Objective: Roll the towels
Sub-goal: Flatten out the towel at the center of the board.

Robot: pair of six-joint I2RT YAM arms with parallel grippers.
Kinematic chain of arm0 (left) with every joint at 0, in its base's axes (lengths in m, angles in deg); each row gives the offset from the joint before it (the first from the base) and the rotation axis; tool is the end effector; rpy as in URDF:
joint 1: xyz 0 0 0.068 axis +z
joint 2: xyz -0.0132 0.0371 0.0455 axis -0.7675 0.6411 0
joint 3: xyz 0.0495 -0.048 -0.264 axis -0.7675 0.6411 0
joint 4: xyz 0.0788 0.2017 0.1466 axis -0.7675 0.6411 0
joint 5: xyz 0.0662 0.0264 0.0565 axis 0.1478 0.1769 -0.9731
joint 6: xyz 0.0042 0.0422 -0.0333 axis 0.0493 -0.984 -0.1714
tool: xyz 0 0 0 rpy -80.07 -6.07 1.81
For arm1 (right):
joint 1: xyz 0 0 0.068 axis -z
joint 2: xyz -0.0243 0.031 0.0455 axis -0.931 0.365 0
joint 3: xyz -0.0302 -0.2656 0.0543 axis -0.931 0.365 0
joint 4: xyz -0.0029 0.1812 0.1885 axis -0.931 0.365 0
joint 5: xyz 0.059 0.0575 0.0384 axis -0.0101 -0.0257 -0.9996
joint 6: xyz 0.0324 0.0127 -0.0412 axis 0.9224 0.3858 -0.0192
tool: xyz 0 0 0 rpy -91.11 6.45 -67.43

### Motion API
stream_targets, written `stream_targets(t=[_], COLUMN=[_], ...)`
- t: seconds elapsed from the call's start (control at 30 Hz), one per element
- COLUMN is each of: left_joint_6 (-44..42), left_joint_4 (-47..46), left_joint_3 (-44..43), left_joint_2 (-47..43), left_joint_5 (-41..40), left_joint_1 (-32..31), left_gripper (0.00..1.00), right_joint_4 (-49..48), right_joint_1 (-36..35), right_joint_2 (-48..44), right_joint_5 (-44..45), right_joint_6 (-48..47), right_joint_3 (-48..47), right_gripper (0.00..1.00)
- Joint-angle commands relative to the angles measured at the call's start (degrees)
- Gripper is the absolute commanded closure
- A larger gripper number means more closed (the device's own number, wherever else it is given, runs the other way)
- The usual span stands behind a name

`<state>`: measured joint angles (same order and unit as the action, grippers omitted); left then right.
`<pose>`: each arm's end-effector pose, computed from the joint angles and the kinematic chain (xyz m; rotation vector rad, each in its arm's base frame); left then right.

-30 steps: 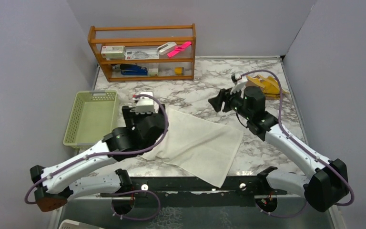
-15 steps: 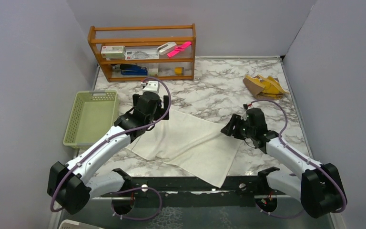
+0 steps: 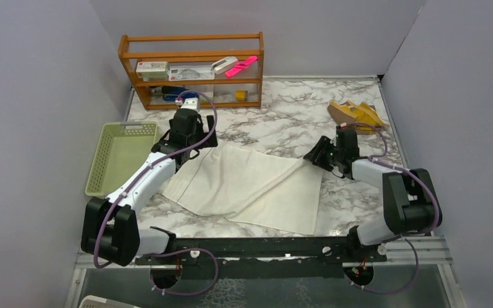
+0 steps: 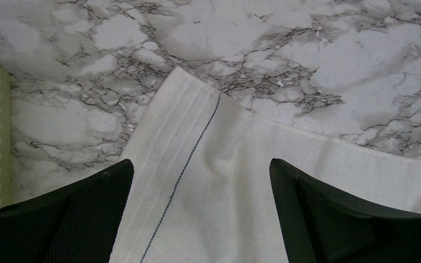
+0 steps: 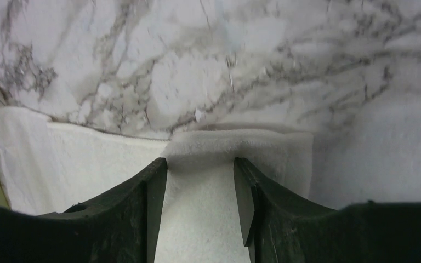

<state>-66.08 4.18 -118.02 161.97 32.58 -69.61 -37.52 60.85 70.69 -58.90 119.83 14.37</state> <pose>0.2682 -0.0886 0.2669 -0.1236 2.1743 -0.2269 0.2557 0.0429 0.1422 0.5367 2.4407 0.6204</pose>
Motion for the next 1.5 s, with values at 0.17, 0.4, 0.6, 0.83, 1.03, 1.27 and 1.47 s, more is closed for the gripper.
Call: stream_targets(t=[0.17,0.4,0.6,0.83,1.03,1.27,1.47], left_joint_6=[1.2,-0.4,-5.0,-8.7,-9.5,-11.2,-11.5], left_joint_4=[-6.3,-10.2,-11.2,-8.2,-9.6,-8.2,-7.9], left_joint_3=[-4.9,-1.8,-4.4,-11.9,-14.9,-16.7,-15.2], left_joint_2=[10.2,15.9,23.4,33.5,37.2,39.9,39.6], left_joint_5=[5.7,6.2,7.0,5.6,5.5,5.8,4.7], left_joint_1=[4.7,7.5,7.9,8.1,8.8,9.3,10.2], left_gripper=[0.04,0.06,0.07,0.12,0.13,0.40,0.72], right_joint_4=[-8.0,-12.3,-12.2,-21.4,-25.9,-31.3,-32.4], right_joint_1=[3.8,3.2,-0.7,-5.7,-6.5,-7.5,-8.8], right_joint_2=[10.4,-10.9,-12.8,-10.8,-9.7,-8.2,-7.2], right_joint_5=[-0.8,-12.5,-17.4,-18.9,-20.9,-22.6,-23.3], right_joint_6=[4.1,3.5,12.4,19.1,21.9,25.3,25.7], right_joint_3=[-10.5,-17.3,-26.8,-28.3,-29.1,-28.6,-29.2], right_gripper=[0.55,0.48,0.43,0.41,0.39,0.39,0.39])
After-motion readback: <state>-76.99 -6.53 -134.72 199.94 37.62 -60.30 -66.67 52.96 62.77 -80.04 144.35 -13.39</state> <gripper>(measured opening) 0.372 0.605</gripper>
